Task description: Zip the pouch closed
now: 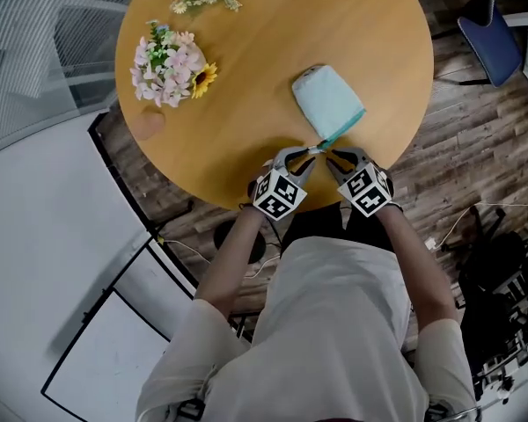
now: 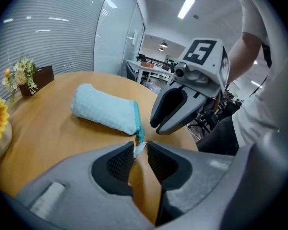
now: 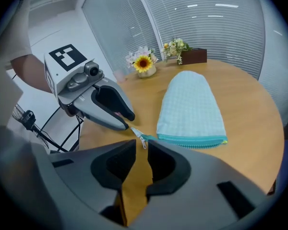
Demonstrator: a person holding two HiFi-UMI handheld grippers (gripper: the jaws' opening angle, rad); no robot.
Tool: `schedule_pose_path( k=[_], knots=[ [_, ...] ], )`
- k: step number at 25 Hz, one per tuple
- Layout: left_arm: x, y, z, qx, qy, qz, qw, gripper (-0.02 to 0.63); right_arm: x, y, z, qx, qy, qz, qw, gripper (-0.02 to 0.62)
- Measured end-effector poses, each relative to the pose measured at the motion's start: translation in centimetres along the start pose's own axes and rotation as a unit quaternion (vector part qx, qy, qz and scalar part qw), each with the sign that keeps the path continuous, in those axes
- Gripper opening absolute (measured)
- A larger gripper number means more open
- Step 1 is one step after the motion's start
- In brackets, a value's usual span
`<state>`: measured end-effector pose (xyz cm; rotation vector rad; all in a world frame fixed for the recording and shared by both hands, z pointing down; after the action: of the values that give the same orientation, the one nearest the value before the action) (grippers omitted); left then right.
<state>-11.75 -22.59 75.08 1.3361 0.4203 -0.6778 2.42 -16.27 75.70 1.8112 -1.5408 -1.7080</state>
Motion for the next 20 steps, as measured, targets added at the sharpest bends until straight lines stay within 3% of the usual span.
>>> schedule_pose_path(
  k=[7, 10, 14, 20],
  knots=[
    [-1.1, 2.5, 0.3, -0.005, 0.043, 0.045, 0.9980, 0.086, -1.3, 3.2, 0.0, 0.000, -0.027, 0.027, 0.999, 0.077],
    [-1.4, 3.1, 0.4, -0.006, 0.042, 0.051, 0.9978, 0.086, -1.2, 3.8, 0.1, -0.008, -0.038, 0.029, 0.999, 0.077],
    [-1.6, 3.5, 0.6, -0.003, 0.032, 0.047, 0.9984, 0.061, -1.3, 3.9, -0.1, -0.032, -0.053, 0.022, 0.998, 0.023],
    [-1.3, 3.2, 1.0, -0.009, 0.016, 0.037, 0.9992, 0.029, -1.1, 3.7, -0.1, -0.019, -0.044, 0.019, 0.999, 0.006]
  ],
)
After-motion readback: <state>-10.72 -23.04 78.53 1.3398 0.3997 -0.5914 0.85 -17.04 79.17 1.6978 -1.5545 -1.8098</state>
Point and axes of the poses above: the fingertips, and each gripper's own axes: y forward along the fingers, z to its left, x out of its top, the point moved 10 cm from there along -y, backward along the fingers, and after that the axes turned 3 degrees about -z, right-handed, at the moved point
